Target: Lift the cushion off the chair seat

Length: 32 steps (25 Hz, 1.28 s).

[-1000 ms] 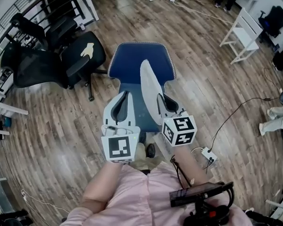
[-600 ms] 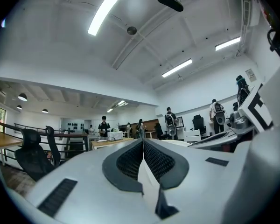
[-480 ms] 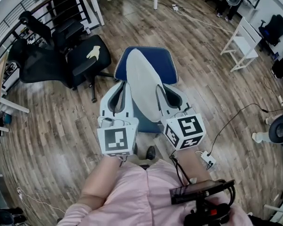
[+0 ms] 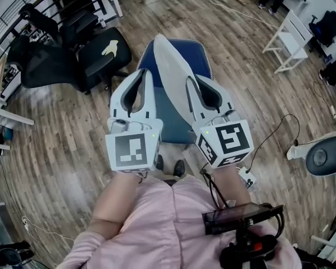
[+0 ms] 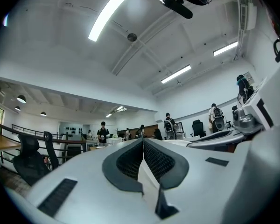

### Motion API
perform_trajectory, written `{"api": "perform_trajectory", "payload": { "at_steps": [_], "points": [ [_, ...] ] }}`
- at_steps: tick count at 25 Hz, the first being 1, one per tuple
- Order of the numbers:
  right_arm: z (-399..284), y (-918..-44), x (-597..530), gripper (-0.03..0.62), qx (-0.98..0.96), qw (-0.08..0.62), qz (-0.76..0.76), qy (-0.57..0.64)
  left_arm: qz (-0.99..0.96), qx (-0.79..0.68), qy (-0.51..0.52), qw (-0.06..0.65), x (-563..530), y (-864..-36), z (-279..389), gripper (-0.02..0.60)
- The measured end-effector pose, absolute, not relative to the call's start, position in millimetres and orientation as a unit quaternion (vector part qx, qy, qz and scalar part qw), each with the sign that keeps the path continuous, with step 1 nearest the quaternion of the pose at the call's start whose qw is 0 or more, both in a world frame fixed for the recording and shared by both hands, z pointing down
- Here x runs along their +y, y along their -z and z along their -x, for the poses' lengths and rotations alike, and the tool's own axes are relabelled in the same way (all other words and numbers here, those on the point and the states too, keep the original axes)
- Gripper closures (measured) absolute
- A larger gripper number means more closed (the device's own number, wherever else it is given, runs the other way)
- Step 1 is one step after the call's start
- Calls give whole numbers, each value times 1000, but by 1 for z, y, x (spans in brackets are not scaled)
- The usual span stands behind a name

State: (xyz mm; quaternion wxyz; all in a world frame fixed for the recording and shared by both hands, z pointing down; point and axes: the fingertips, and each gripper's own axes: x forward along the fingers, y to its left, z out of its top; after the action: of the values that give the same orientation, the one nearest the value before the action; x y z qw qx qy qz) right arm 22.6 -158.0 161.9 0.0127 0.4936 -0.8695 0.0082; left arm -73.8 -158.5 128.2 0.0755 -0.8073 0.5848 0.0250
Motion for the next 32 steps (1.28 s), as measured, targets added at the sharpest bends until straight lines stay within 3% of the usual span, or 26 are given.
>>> {"api": "perform_trajectory", "payload": {
  "at_steps": [32],
  "points": [
    [-12, -150, -156, 577, -873, 17, -487, 32, 814, 573, -31, 88, -157, -112, 65, 568]
  ]
}}
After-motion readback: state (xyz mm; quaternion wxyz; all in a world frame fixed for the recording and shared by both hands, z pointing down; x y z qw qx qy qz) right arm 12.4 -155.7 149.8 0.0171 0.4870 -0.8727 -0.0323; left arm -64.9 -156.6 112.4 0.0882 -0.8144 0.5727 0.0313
